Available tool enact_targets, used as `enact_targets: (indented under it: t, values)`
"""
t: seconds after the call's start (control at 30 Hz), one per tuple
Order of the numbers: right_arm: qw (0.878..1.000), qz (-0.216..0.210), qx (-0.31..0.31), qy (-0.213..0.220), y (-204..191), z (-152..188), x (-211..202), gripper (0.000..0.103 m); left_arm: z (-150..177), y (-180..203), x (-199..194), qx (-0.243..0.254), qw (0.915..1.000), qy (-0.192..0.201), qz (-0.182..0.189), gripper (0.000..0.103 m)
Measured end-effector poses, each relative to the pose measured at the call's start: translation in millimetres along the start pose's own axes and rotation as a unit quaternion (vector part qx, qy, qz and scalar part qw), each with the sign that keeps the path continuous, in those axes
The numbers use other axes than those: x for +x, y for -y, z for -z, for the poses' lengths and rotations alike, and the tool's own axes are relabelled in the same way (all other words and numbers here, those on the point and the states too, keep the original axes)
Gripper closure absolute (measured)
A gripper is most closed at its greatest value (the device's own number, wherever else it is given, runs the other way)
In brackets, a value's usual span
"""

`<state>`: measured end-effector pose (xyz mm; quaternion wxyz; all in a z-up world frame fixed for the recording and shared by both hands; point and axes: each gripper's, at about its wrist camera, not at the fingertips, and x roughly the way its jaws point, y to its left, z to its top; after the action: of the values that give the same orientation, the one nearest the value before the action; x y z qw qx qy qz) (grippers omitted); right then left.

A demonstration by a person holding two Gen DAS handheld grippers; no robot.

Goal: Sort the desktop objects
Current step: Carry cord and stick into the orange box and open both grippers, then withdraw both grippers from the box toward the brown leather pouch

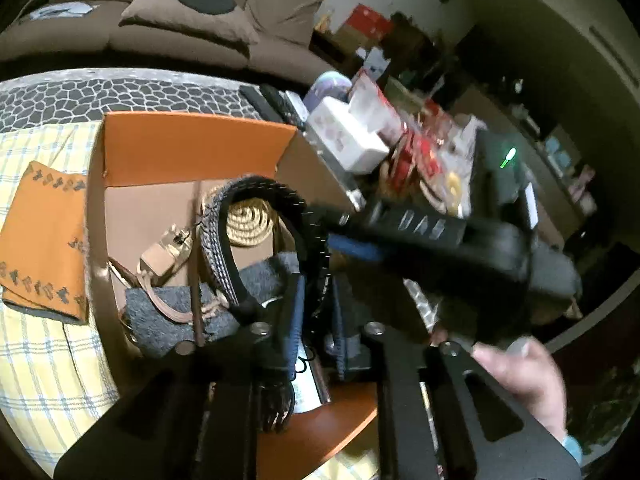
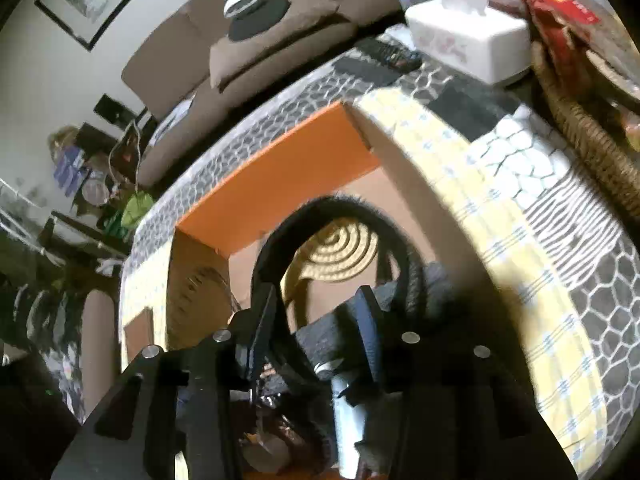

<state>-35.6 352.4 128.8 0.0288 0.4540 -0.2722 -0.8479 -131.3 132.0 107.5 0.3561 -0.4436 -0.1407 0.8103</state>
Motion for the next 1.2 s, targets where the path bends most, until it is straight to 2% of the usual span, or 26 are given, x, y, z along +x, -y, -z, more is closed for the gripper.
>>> enact_targets:
  t: [0.13,0.17,0.2,0.27,0.37,0.43,0.5,0.63,0.7,0.83,0.87,0.9,1.07,1.2]
  values:
    - [1.000,0.001,-0.005,0.011,-0.6,-2.7,-8.4,0.054,4.6,6.1,-2.6,0.010,0.9999,-0.001,-0.013,0.067]
    - [1.000,0.003,-0.009,0.011,-2.1,-2.2,-9.0,0.054,5.7,5.2,-4.9,0.006,0.9999,0.000,-0.016,0.057]
    - [1.000,0.005,-0.013,0.011,-4.0,-2.1,-9.2,0.053,5.2,3.9,-6.8,0.000,0.9999,0.002,-0.017,0.042]
    - [1.000,0.009,-0.017,0.013,-5.6,-2.5,-10.7,0.053,3.0,0.2,-11.8,-0.016,0.9997,0.009,-0.014,0.032]
    - [0.999,0.026,-0.022,0.027,-6.5,-5.1,-16.7,0.048,1.1,-5.8,-19.8,-0.034,0.9994,0.011,-0.005,0.027]
    - [0.998,0.035,-0.024,0.038,-6.0,-7.4,-20.1,0.035,-2.4,-7.3,-23.6,-0.036,0.9992,0.015,-0.007,0.027]
    - [0.997,0.052,-0.027,0.051,-5.6,-9.6,-24.8,0.028,-5.2,-9.9,-31.1,-0.039,0.9990,0.023,-0.007,0.026]
    - [0.993,0.090,-0.034,0.075,-4.5,-12.4,-33.6,0.023,-9.7,-16.6,-48.4,-0.048,0.9979,0.042,-0.005,0.022]
    - [0.993,0.084,-0.037,0.074,-5.2,-13.5,-33.3,0.022,-11.8,-22.0,-57.9,-0.052,0.9972,0.053,-0.007,0.017]
    - [0.995,0.070,-0.051,0.057,-16.4,-10.1,-26.1,0.020,-15.2,-31.2,-69.4,-0.050,0.9962,0.063,-0.033,0.014]
    - [0.995,0.067,-0.055,0.054,-20.5,-8.9,-24.6,0.018,-15.1,-33.9,-71.4,-0.048,0.9958,0.064,-0.045,0.011]
    - [0.995,0.064,-0.059,0.052,-24.5,-7.5,-23.2,0.016,-14.9,-36.8,-73.6,-0.046,0.9953,0.064,-0.056,0.001]
    - [0.994,0.055,-0.087,0.040,-52.4,1.2,-12.7,0.001,-11.8,-54.1,-88.3,-0.052,0.9930,0.068,-0.082,0.000]
    - [0.993,0.048,-0.105,0.031,-75.3,9.4,-3.0,0.000,-9.4,-70.2,-103.1,-0.058,0.9910,0.071,-0.097,0.000]
